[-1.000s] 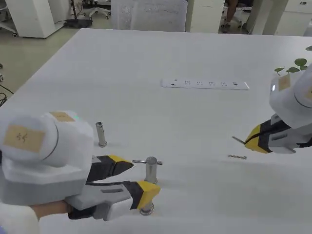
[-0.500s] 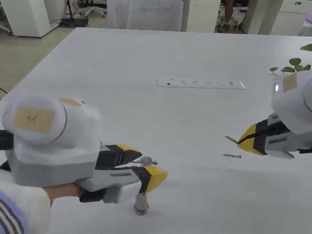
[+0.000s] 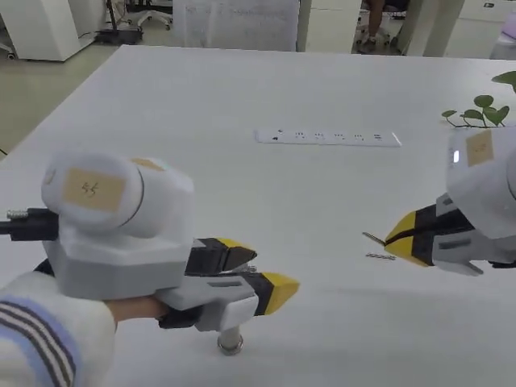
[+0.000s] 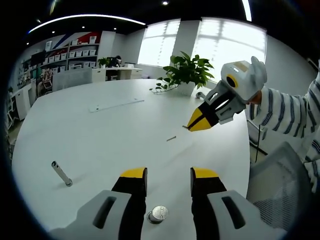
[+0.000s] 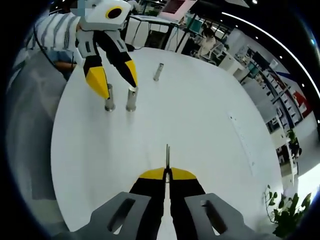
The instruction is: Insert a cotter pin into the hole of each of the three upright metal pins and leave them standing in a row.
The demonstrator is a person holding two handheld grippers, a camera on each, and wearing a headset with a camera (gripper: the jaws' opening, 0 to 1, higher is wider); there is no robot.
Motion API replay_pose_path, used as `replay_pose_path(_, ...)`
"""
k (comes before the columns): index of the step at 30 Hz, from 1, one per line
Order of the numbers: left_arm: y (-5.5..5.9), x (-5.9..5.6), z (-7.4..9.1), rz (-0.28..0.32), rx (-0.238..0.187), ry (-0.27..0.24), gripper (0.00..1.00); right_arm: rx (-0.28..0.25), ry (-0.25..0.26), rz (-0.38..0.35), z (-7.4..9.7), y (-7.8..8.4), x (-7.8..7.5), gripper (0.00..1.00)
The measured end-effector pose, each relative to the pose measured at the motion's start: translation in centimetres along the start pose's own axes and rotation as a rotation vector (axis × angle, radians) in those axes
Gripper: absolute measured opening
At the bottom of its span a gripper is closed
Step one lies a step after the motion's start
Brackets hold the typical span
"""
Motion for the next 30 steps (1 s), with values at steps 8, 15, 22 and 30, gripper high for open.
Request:
replay_pose_path(8, -0.1, -0.1, -0.3, 0.005, 0.008, 0.013, 0.33, -0.019, -0.004, 0.017, 0.3, -0.9, 0.4, 0.02)
replay_pose_path(15, -0.3, -0.2, -0.6, -0.003, 0.011, 0.019, 0.32, -0.033, -0.001, 0.033, 0.6, -1.6, 1.1, 0.02)
replay_pose_path(22, -0.4, -0.4, -1.0, -0.005, 0.015, 0.029, 0.32, -0.043, -0.005, 0.038, 0.8, -2.2, 1.7, 0.02)
replay_pose_path(30, -0.6, -0.6, -1.4, 0.006, 0.024, 0.044, 0.31, -0.056, -0.006, 0.049, 1.0, -2.6, 2.4, 0.02)
Point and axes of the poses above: the centre of the closed fingertips' face, and the gripper's own axes: z roughly backward along the fingers, x roughly to its left, y roughly out of its underside, the point moved 4 cm from there along z, roughly backward along the fingers, and after that the axes turned 3 degrees about x, right-handed, at the moved point
